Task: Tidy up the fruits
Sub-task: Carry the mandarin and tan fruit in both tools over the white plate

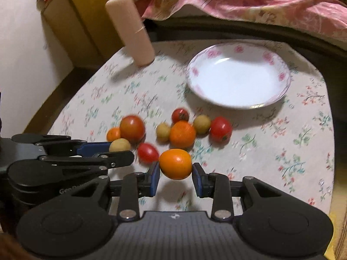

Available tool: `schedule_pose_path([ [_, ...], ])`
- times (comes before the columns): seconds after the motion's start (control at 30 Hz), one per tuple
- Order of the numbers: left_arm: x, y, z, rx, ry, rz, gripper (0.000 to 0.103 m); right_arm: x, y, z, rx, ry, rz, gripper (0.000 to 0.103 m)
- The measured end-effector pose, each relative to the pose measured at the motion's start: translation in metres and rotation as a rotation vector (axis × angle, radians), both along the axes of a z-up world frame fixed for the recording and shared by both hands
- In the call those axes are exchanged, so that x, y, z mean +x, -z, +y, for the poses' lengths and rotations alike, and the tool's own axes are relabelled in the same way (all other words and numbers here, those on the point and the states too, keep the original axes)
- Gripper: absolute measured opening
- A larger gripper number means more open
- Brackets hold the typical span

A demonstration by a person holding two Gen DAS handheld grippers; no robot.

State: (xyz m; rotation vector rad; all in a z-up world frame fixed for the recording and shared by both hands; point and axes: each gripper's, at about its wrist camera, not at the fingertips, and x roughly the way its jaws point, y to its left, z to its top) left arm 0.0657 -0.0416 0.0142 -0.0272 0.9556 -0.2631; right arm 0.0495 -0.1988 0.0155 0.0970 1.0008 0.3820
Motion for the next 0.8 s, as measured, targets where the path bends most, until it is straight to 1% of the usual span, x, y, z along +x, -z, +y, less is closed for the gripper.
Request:
schedule_pose_path([
  [0.07,0.009,-0.004,-0.007,-0.002,0.012,-0.015,0.036,0.008,-0.005,-0.005,0.006,0.022,-0.012,0.034],
  [0.2,0.031,-0.009,-0.017,-0.036,0.020,-0.021,0.036,0.024,-0.014,-0.021,0.011,0.083,-0.032,0.034],
  [0.37,0.058,-0.011,-0.033,-0.025,0.038,-0.035,0.036,0.051,-0.020,-0.035,-0.009,0.121,-0.057,0.034],
  [0.57,0.083,-0.002,-0.046,-0.013,0.050,-0.023,0.036,0.078,-0.010,-0.047,-0.011,0.146,-0.045,0.034],
  [0.63,0.089,0.003,-0.049,-0.015,0.049,-0.018,0.036,0.085,-0.007,-0.050,-0.023,0.148,-0.044,0.034],
  [0.8,0.098,0.012,-0.052,-0.013,0.045,-0.010,0.036,0.098,0.001,-0.057,-0.013,0.165,-0.035,0.034],
])
